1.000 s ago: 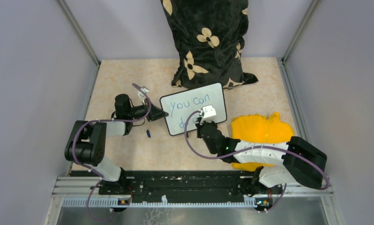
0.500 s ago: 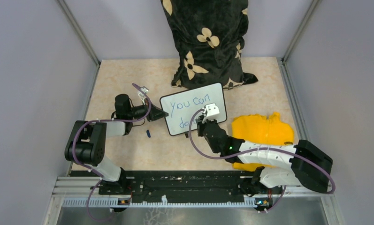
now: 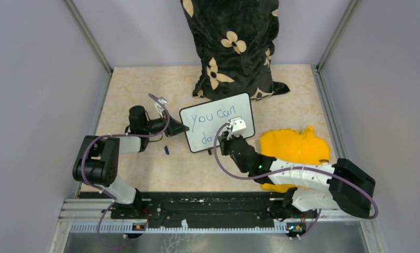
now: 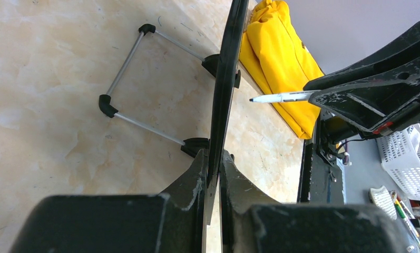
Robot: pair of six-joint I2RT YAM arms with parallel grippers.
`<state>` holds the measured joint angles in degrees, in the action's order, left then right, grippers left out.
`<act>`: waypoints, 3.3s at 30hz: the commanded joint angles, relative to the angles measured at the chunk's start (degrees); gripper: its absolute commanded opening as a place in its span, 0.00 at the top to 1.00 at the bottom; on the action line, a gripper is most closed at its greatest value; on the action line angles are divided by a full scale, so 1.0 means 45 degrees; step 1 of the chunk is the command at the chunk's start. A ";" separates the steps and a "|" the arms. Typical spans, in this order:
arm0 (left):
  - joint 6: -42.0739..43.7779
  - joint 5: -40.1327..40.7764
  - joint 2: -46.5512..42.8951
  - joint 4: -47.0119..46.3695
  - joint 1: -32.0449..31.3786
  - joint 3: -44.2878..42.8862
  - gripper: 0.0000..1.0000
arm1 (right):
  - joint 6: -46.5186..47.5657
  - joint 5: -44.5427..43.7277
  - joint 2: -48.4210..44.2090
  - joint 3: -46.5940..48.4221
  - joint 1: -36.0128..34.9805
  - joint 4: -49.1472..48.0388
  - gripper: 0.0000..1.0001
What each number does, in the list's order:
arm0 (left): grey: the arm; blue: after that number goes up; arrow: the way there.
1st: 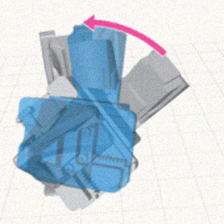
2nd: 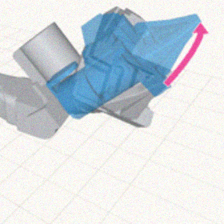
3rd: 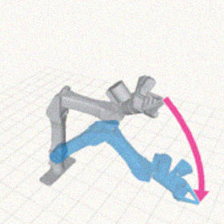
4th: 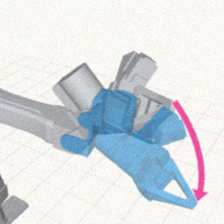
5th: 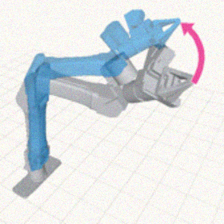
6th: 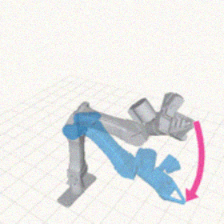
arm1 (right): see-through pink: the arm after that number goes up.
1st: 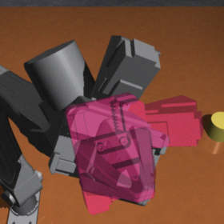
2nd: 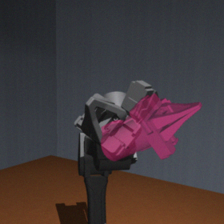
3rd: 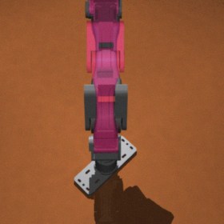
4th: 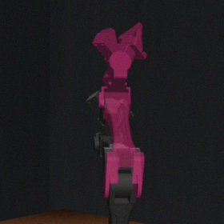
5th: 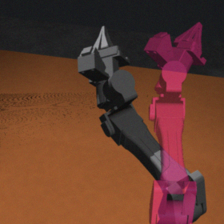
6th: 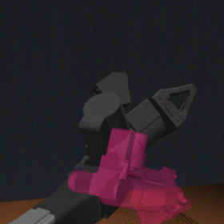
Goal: Write a sentence on the whiteboard
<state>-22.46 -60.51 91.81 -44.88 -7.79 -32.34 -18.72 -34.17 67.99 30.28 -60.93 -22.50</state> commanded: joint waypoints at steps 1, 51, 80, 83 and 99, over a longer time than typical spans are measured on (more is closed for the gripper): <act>0.0318 0.0590 0.0387 0.1033 -0.0163 -0.0020 0.87 | -0.0439 0.0078 0.0216 -0.0183 0.0102 -0.0111 1.00; 0.0389 0.0599 0.0443 0.1166 -0.0183 -0.0059 0.87 | -0.0499 -0.0886 -0.0238 -0.0607 0.0473 0.0018 1.00; 0.0420 0.0614 0.0395 0.1205 -0.0222 -0.0079 0.87 | -0.0102 -0.0580 0.0132 0.0632 0.0870 -0.0663 1.00; 0.0420 0.0614 0.0391 0.1205 -0.0222 -0.0080 0.87 | -0.0152 -0.0542 0.0324 0.0666 0.0993 -0.0659 1.00; 0.0440 0.0613 0.0398 0.1283 -0.0222 -0.0097 0.87 | -0.0592 -0.0488 0.0359 -0.0009 0.1160 -0.0415 1.00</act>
<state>-22.11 -60.47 91.81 -43.68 -8.12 -32.88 -20.08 -36.51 70.22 30.46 -56.42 -23.20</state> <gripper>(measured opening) 0.135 0.127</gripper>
